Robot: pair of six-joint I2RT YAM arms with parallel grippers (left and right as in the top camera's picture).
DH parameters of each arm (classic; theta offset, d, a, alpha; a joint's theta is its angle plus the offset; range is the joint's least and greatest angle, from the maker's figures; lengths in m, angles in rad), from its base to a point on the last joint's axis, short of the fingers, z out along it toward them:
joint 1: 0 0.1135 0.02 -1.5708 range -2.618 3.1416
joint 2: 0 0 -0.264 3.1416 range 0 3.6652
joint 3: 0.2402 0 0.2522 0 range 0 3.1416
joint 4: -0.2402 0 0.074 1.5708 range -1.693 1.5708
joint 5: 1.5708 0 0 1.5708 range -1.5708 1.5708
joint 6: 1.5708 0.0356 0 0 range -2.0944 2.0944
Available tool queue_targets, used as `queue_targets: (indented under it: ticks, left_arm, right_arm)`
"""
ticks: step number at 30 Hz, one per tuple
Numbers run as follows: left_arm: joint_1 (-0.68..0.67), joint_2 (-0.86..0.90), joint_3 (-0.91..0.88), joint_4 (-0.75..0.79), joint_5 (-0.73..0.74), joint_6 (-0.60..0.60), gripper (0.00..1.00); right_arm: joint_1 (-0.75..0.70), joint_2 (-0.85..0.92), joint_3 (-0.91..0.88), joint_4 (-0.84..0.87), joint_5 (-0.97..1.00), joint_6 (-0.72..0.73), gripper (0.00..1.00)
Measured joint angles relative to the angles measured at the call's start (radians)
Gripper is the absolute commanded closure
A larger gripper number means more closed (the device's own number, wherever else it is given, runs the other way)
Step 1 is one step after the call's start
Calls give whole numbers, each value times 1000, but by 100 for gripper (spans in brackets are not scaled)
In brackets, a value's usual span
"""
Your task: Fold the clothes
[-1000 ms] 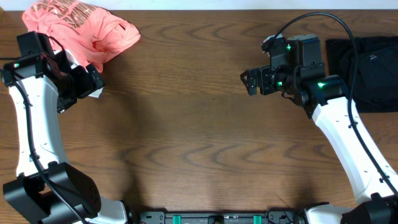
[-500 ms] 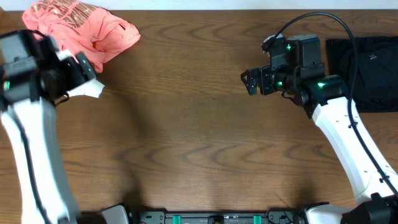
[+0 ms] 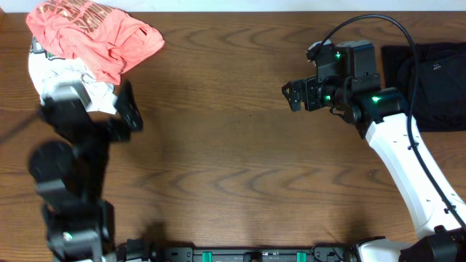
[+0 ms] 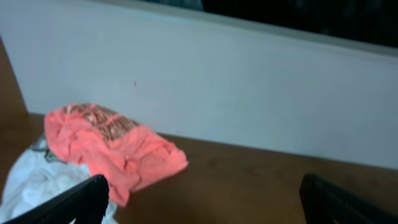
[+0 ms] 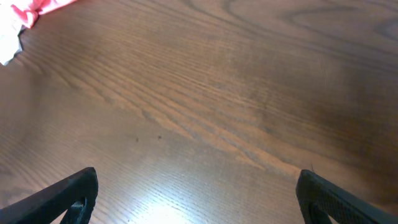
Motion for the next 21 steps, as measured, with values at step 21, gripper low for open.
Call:
queue_targets:
  ticks: [21]
  left_arm:
    - [-58,-504,-803,576,-3,0,2]
  right_arm:
    - [0,1,0,-1,0,-2,1]
